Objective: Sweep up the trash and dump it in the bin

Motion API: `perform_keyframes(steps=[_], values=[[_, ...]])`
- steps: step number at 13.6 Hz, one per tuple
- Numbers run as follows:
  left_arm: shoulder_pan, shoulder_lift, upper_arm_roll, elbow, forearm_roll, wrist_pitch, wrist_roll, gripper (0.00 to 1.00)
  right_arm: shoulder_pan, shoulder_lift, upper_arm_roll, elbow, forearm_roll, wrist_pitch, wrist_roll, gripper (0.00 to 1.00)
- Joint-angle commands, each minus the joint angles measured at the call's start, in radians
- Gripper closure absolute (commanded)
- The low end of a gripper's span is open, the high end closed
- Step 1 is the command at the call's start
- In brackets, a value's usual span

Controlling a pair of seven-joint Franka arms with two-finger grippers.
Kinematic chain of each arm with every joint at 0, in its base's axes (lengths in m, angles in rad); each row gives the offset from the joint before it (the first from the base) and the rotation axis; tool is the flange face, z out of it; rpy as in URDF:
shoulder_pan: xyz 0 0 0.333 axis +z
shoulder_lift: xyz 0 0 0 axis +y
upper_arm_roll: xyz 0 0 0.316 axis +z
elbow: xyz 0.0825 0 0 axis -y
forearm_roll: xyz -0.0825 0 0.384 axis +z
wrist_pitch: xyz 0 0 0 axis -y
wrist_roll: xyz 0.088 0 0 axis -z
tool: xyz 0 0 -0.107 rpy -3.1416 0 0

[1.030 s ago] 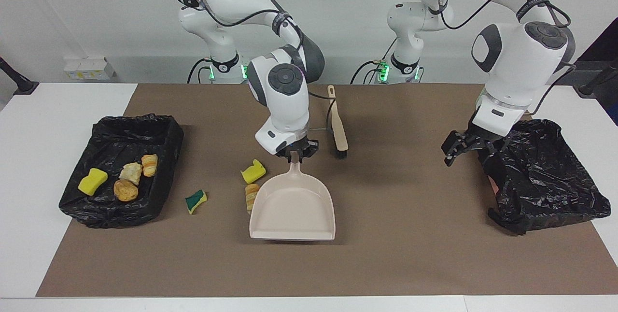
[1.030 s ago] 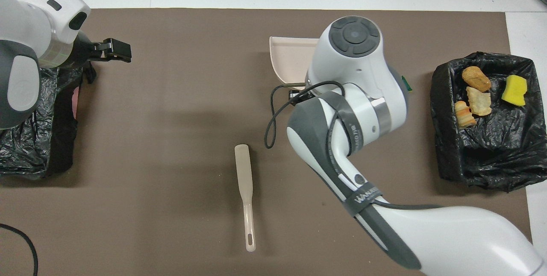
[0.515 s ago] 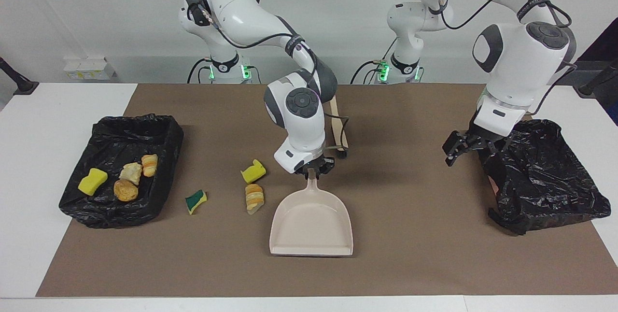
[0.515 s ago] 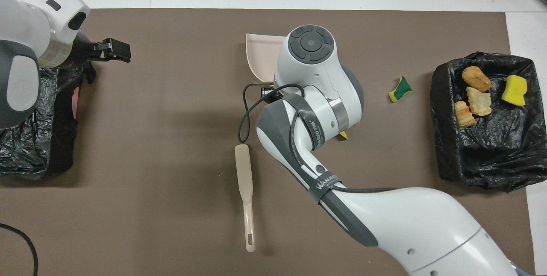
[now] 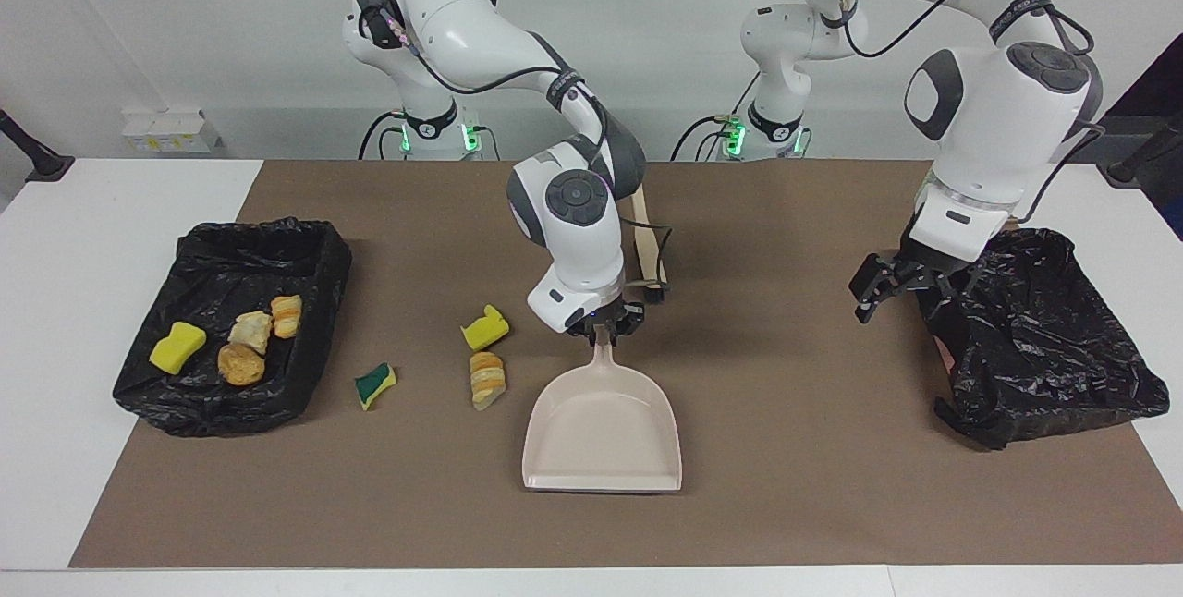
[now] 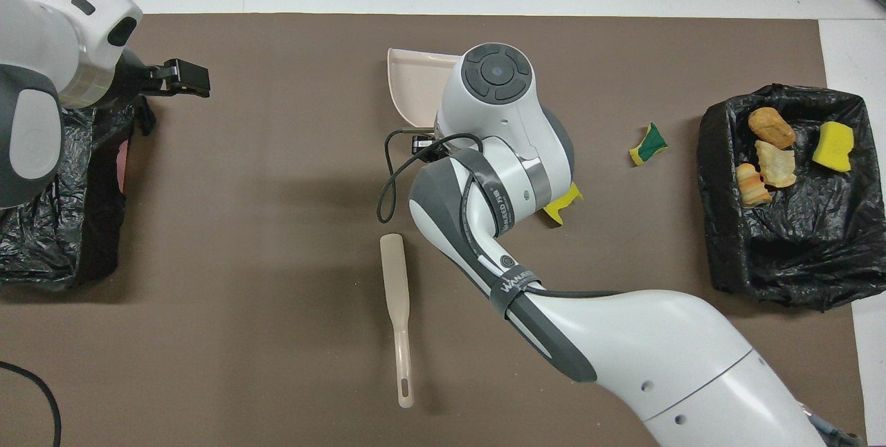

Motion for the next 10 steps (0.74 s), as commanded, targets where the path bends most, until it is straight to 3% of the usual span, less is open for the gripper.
perform_keyframes(steps=[1,5,10], values=[[-0.014,0.036,-0.003,0.062,0.008,-0.009,-0.005,0.0,-0.009,-0.077,0.004,-0.049,0.019,-0.012,0.012,0.0],[-0.101,0.086,0.005,0.115,0.014,-0.006,-0.081,0.0,0.002,-0.223,0.004,-0.072,0.011,-0.221,0.021,0.0],[-0.233,0.108,0.0,0.109,0.02,-0.011,-0.256,0.0,0.124,-0.424,0.004,-0.352,0.022,-0.166,0.113,0.0]])
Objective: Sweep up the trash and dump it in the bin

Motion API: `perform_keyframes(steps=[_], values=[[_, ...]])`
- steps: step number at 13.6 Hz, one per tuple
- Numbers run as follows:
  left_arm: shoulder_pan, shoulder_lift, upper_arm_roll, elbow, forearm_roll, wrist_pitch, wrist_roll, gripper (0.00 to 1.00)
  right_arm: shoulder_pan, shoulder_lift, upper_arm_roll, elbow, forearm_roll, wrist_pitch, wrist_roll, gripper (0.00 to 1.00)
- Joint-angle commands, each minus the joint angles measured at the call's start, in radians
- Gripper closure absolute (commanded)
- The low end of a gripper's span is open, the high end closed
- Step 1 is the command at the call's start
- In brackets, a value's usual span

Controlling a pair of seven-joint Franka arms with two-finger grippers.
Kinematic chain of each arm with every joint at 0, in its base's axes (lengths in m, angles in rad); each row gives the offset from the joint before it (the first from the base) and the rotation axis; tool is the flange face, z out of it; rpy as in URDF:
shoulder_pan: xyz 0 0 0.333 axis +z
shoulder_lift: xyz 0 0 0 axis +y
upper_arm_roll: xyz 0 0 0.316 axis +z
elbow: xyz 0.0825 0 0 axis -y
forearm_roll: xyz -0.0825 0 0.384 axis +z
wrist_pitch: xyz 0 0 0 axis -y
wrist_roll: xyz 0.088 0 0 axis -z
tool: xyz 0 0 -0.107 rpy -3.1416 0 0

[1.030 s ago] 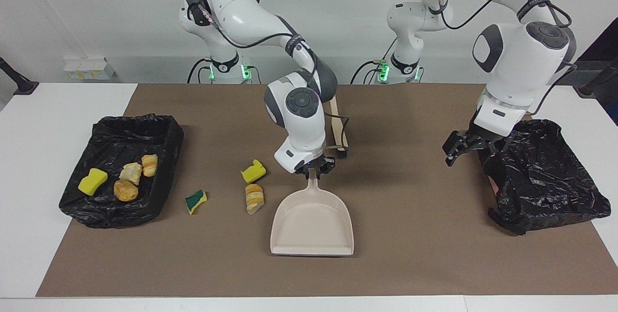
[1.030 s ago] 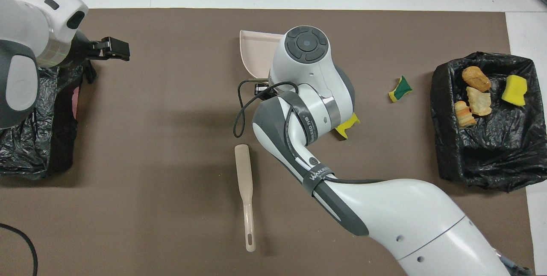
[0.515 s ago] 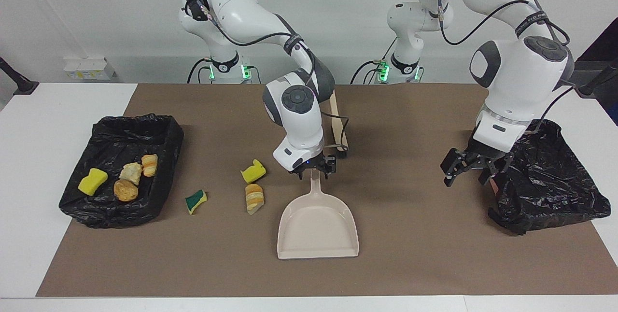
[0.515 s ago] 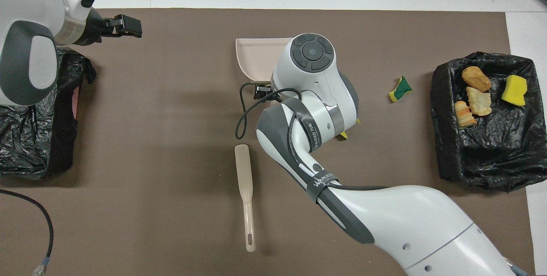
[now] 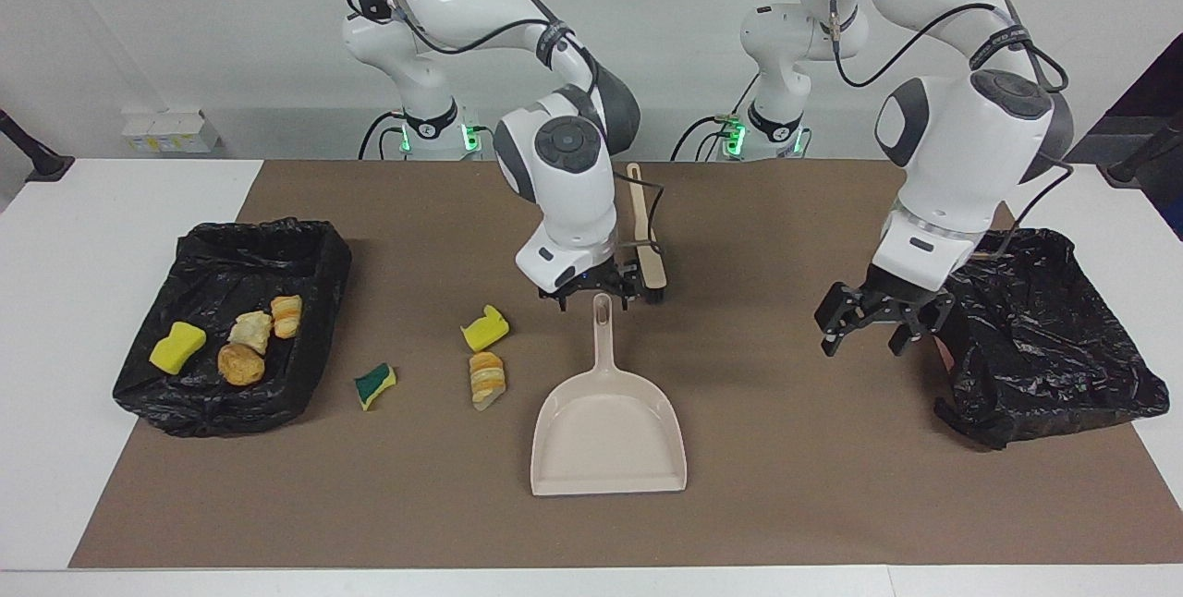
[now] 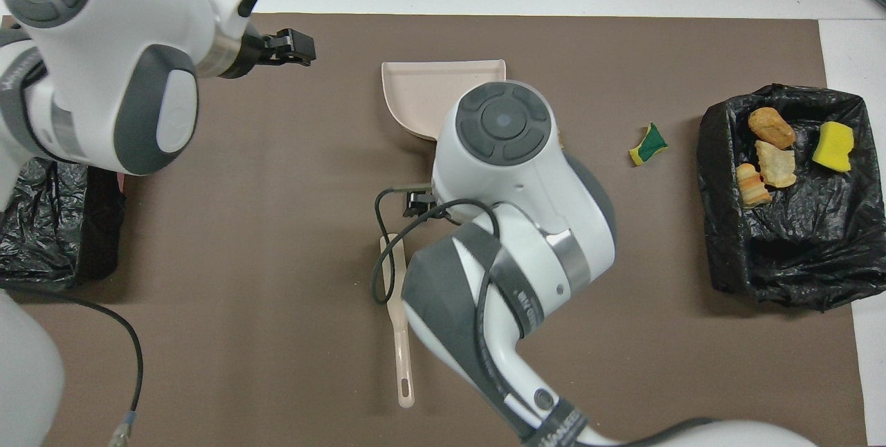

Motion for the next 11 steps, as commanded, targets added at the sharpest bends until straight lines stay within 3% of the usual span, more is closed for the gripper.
perform_keyframes(steps=[1,3,7,10,11], values=[[-0.075,0.034,0.011,0.018,0.015,-0.002,-0.075,0.0,0.062,-0.13,0.0,-0.231,0.018,0.13,0.074,0.0],[-0.146,0.08,0.013,0.018,0.015,0.059,-0.08,0.0,0.114,-0.193,0.0,-0.362,0.018,0.248,0.117,0.0],[-0.198,0.104,0.011,-0.023,0.017,0.081,-0.077,0.0,0.217,-0.164,-0.002,-0.454,0.005,0.383,0.211,0.0],[-0.296,0.188,0.019,-0.016,0.03,0.107,-0.095,0.0,0.26,-0.153,-0.002,-0.508,0.005,0.399,0.263,0.03],[-0.31,0.195,0.017,-0.022,0.033,0.11,-0.103,0.0,0.262,-0.158,0.0,-0.538,0.005,0.399,0.266,0.1]])
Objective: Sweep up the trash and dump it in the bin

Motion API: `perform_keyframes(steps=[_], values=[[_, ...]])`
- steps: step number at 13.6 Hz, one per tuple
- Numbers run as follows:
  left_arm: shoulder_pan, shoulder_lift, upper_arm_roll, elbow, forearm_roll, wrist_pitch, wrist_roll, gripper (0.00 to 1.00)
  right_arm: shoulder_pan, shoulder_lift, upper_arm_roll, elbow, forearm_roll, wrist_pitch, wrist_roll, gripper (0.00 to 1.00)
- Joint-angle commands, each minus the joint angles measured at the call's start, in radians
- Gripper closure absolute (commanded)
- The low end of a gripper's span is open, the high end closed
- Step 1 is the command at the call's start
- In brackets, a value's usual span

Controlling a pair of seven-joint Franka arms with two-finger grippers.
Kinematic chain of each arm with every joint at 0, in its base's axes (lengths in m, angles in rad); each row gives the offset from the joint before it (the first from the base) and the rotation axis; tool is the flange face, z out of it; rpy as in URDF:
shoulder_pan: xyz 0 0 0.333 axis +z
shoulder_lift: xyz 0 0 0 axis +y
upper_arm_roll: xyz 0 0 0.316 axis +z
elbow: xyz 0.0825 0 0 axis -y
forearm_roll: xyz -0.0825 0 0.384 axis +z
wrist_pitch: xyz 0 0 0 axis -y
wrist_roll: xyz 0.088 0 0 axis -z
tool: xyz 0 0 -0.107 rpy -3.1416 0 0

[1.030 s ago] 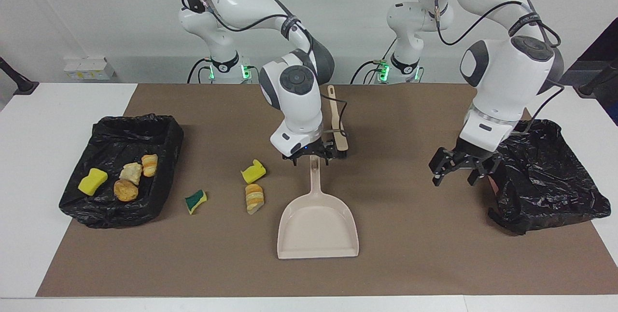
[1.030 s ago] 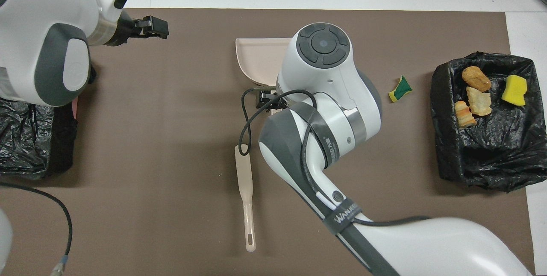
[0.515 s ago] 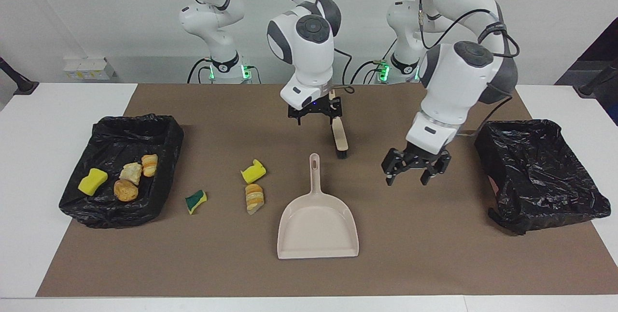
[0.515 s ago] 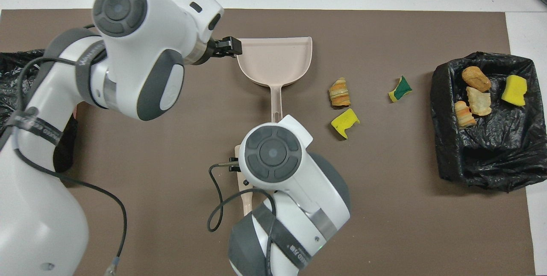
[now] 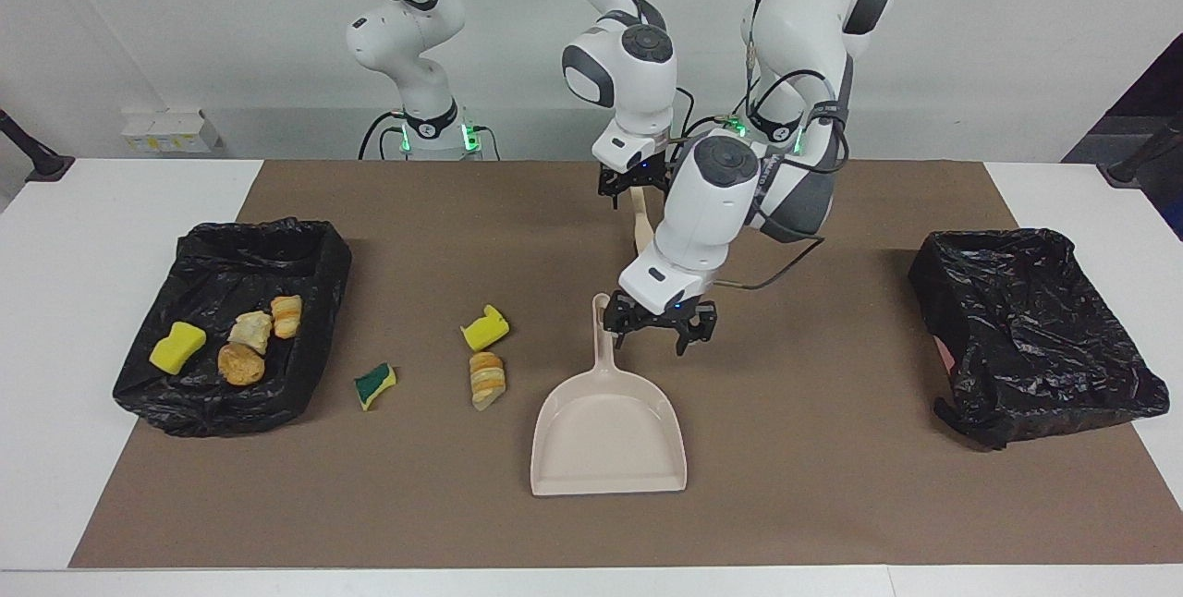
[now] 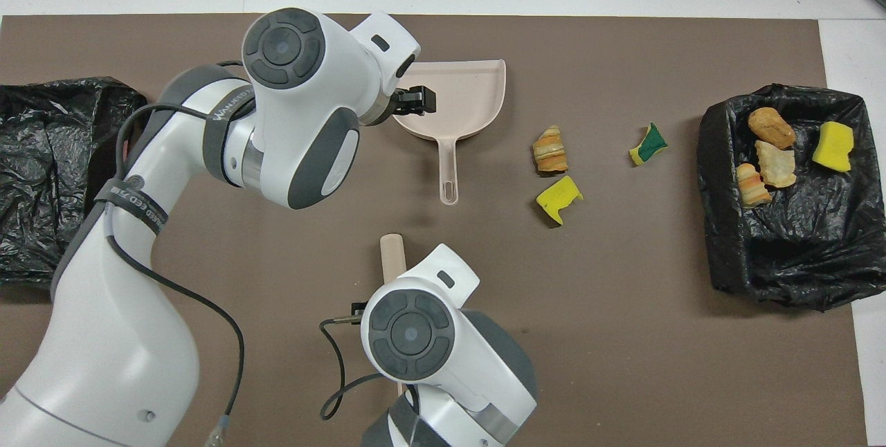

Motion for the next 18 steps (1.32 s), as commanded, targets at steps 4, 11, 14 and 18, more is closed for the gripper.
perform_keyframes(steps=[4,11,14,18], values=[[-0.089,0.027,0.018,-0.047,0.024,0.014,-0.072,0.0,0.049,-0.021,0.003,-0.1,0.02,0.054,0.028,0.28],[-0.086,0.01,0.024,-0.047,0.055,-0.036,-0.066,1.0,0.049,-0.011,0.002,-0.085,0.018,0.06,0.02,0.6],[-0.065,0.007,0.022,-0.046,0.153,-0.015,0.006,1.0,0.048,-0.009,0.002,-0.081,0.02,0.042,0.038,1.0],[0.02,-0.068,0.024,-0.059,0.148,-0.027,0.427,1.0,0.033,-0.049,-0.001,-0.077,0.018,-0.012,0.071,1.0]])
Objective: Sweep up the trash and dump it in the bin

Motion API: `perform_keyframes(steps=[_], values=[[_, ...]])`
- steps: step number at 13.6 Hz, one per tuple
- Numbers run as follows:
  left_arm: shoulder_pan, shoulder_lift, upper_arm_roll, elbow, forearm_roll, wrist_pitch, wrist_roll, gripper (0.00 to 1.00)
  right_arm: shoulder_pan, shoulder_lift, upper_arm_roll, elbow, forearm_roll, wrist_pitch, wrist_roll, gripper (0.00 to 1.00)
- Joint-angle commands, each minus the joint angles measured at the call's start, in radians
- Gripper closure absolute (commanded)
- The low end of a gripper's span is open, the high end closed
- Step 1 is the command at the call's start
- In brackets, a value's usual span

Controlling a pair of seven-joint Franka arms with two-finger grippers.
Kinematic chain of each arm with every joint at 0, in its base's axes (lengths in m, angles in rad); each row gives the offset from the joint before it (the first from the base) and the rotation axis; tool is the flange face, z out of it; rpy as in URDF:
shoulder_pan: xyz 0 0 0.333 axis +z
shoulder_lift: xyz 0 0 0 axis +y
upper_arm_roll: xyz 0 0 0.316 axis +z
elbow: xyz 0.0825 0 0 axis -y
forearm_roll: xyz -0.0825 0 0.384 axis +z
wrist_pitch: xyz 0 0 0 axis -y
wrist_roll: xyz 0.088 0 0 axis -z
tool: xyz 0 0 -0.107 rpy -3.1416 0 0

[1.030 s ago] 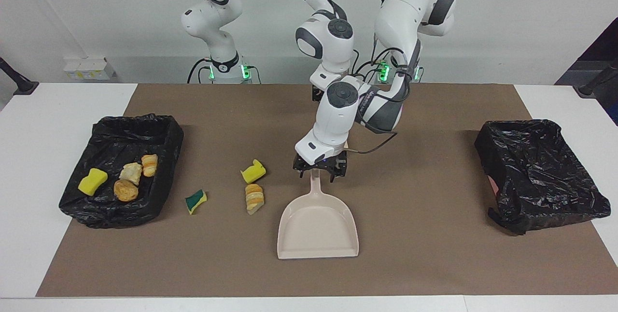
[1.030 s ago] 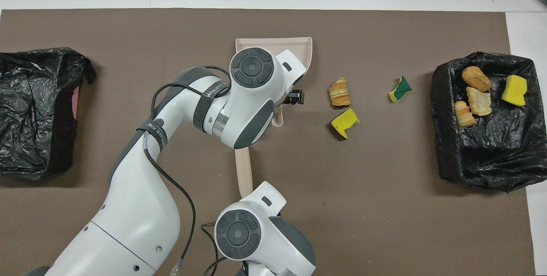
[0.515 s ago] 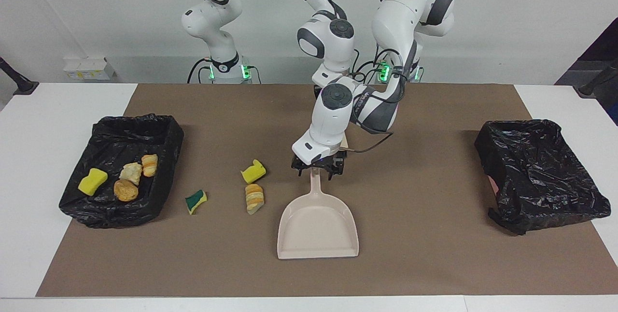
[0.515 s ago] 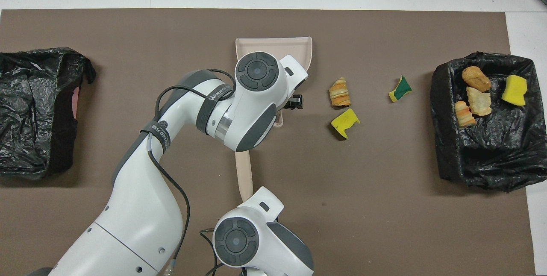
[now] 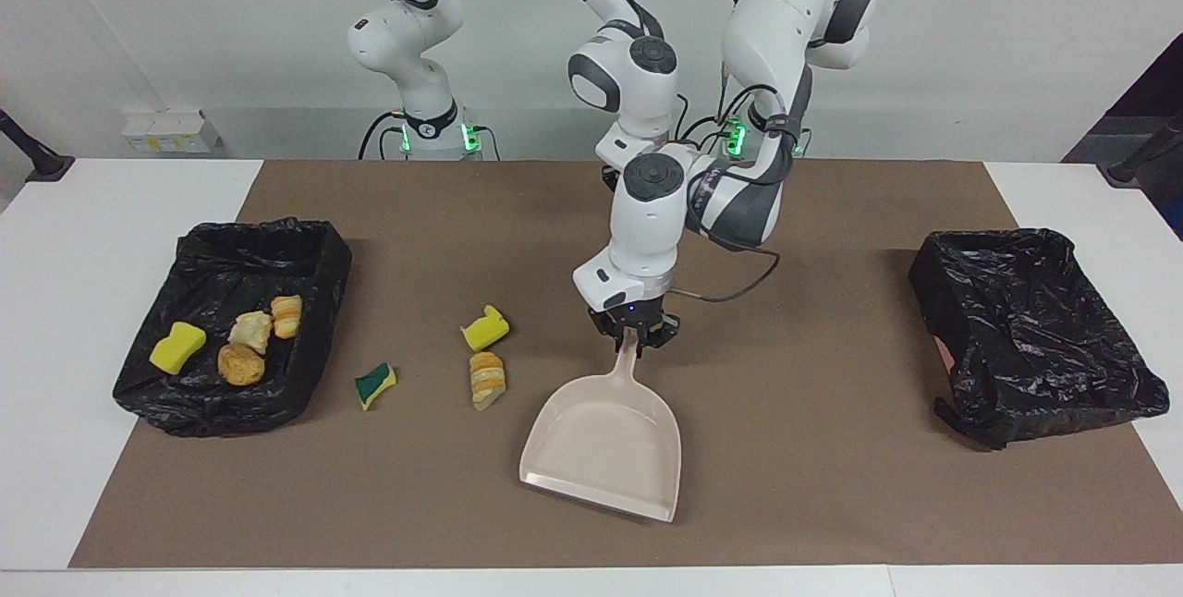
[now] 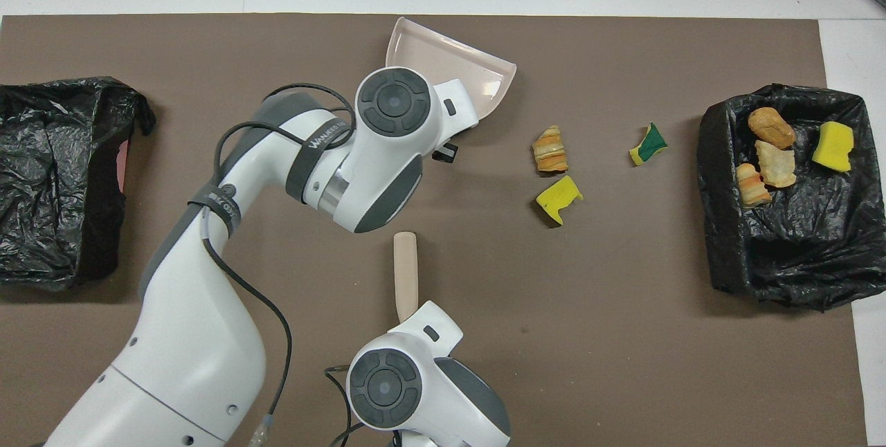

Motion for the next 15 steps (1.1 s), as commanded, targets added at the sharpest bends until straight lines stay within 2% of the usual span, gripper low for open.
perform_keyframes(steps=[1,6,8,10,13,15], values=[[0.067,-0.079,-0.003,-0.048,0.013,-0.014,0.199,1.0,-0.035,-0.065,0.004,-0.007,0.017,-0.072,0.024,1.0],[0.156,-0.129,-0.003,-0.059,0.012,-0.118,0.607,1.0,-0.141,-0.162,-0.004,0.002,-0.003,-0.264,-0.074,1.0],[0.162,-0.145,-0.003,-0.063,0.012,-0.23,0.752,1.0,-0.237,-0.167,-0.004,0.059,-0.04,-0.347,-0.184,1.0],[0.161,-0.152,-0.003,-0.075,0.012,-0.248,0.833,1.0,-0.315,-0.148,-0.002,0.114,-0.104,-0.389,-0.26,1.0],[0.147,-0.254,-0.004,-0.282,0.013,-0.168,0.894,1.0,-0.436,-0.119,-0.002,0.133,-0.279,-0.415,-0.416,1.0],[0.142,-0.297,-0.015,-0.362,0.0,-0.166,0.941,1.0,-0.542,-0.096,-0.002,0.133,-0.322,-0.396,-0.496,1.0]])
